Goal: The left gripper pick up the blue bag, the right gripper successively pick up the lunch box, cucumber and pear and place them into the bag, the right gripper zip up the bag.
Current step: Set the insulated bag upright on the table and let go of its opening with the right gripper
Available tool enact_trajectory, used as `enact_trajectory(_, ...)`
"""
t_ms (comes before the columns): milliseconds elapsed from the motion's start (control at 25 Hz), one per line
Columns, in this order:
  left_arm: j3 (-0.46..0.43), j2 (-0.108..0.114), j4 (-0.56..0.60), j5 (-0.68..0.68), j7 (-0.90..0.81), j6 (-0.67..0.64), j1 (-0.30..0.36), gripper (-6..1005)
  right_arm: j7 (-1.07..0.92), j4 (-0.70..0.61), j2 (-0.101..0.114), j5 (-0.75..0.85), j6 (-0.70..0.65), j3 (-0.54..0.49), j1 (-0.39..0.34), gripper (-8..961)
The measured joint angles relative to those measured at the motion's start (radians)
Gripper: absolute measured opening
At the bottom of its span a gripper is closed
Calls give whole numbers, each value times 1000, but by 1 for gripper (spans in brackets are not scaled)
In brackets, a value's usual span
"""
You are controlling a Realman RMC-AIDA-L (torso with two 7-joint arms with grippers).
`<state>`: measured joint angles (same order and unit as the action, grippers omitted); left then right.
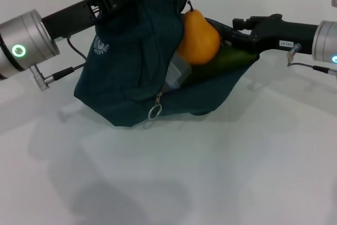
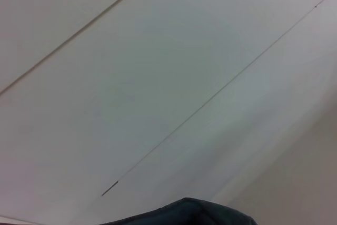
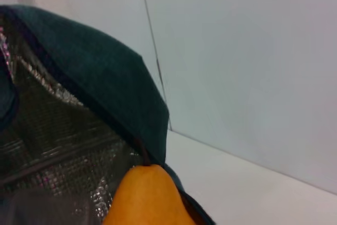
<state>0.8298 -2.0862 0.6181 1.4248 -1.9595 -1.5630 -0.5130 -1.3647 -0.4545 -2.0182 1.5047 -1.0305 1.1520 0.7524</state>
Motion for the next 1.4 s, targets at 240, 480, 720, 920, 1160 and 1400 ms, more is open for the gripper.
enact_trajectory(240,0,0,0,-3,1,0,-1,48,-5,4,1,8,20,4,7,249)
enact_trajectory(480,0,1,0,-3,1,0,-1,48,-11,-3,3,8,20,5,7,100)
enact_trajectory(720,0,2,0,-4,2,0,-1,48,-14,-8,4,5,4,3,6,33)
enact_trajectory(920,2,1,0,-5,2,-3,1,48,-43,-67,7,-2,-100,-35,-19,0)
enact_trajectory(1160,33,-2,-7,-10,0,-9,-8,48,-164,-248,8,-16,-234,-128,-109,1)
enact_trajectory(1400,171,-2,-19,-89,-2,-10,-15,48,-231,-293,21,-93,-387,-220,-156,2)
